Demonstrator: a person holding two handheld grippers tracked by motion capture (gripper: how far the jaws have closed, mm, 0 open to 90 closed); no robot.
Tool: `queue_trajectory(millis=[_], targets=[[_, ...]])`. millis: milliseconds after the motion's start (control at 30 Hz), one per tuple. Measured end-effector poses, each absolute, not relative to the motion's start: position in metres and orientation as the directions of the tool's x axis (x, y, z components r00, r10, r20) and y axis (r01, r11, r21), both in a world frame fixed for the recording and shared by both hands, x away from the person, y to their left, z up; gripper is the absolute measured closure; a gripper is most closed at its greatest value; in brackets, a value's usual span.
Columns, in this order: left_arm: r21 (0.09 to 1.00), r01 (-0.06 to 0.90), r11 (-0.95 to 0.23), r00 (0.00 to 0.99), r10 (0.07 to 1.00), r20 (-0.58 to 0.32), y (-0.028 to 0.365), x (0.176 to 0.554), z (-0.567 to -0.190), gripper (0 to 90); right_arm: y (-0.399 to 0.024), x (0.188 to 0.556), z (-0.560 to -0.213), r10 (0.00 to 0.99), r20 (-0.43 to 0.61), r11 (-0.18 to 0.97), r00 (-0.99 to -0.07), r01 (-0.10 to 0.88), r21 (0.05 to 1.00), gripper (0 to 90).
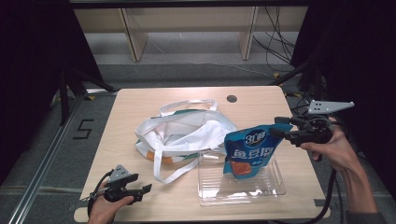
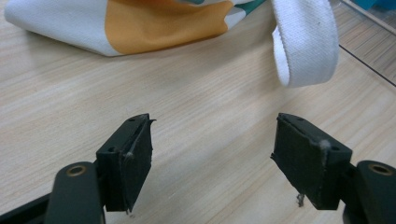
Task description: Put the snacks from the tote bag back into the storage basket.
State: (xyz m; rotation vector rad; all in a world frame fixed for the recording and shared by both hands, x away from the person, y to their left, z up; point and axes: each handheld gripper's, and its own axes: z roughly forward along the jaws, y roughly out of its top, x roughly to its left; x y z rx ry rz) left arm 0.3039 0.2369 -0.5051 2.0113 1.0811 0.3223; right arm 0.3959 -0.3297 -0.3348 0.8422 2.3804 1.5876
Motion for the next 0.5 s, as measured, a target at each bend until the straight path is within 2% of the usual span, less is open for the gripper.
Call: queue_trajectory(millis=[33, 167, 267, 367, 500], targets=[[0.773, 0.580, -0.257, 0.580, 0.797, -0.170, 0.234, 0.303, -0.506, 27.4, -0.331, 0.396, -0.335, 0.534, 0.149, 0.274, -0.832, 0.337, 0.901, 38.1], [0.769, 0.584, -0.261, 0.582, 0.795, -0.171, 0.234, 0.304, -0.507, 27.3, -0.332, 0.385, -0.332, 0.570, 0.169, 0.244, -0.804, 0.362, 0.899, 35.1], [0.768, 0.584, -0.262, 0.580, 0.797, -0.169, 0.234, 0.304, -0.506, 27.3, -0.332, 0.378, -0.332, 0.600, 0.133, 0.256, -0.789, 0.347, 0.902, 32.5], [0.769, 0.581, -0.265, 0.585, 0.794, -0.168, 0.235, 0.303, -0.506, 27.3, -0.331, 0.366, -0.335, 0.649, 0.141, 0.254, -0.747, 0.387, 0.886, 29.5], [0.766, 0.585, -0.267, 0.582, 0.796, -0.167, 0.235, 0.303, -0.506, 27.3, -0.331, 0.361, -0.337, 0.677, 0.108, 0.250, -0.728, 0.366, 0.896, 29.3]])
